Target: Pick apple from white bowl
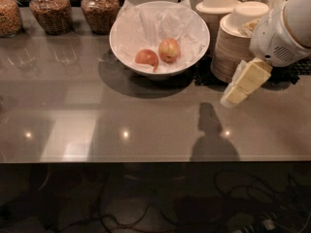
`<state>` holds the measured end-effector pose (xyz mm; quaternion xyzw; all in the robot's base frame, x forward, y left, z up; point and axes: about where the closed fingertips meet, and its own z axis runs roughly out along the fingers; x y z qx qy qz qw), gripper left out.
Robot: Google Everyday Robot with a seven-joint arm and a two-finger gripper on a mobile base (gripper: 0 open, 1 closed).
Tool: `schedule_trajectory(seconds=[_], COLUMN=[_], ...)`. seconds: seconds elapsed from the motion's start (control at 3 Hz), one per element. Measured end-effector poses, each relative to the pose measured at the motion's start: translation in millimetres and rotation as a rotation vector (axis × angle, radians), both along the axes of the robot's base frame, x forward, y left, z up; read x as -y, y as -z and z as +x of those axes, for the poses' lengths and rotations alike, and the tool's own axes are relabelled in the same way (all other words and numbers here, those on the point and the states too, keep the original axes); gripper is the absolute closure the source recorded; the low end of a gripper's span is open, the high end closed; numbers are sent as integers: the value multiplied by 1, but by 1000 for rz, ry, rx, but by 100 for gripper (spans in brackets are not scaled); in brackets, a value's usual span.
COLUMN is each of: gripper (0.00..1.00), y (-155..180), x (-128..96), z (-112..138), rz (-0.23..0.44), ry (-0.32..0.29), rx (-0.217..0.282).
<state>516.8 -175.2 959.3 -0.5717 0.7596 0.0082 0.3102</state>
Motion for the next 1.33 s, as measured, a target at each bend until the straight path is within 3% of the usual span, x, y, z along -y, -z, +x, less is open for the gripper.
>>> schedule_trajectory(seconds=[0.33, 0.67, 1.0, 1.33], gripper=[0, 0, 0, 0], y=[-8, -21, -19, -18], x=[-30, -56, -107, -107], z=[47, 87, 162, 162], rz=[83, 115, 115, 114], ry=[-29, -65, -131, -131], rx=[129, 240, 322, 322])
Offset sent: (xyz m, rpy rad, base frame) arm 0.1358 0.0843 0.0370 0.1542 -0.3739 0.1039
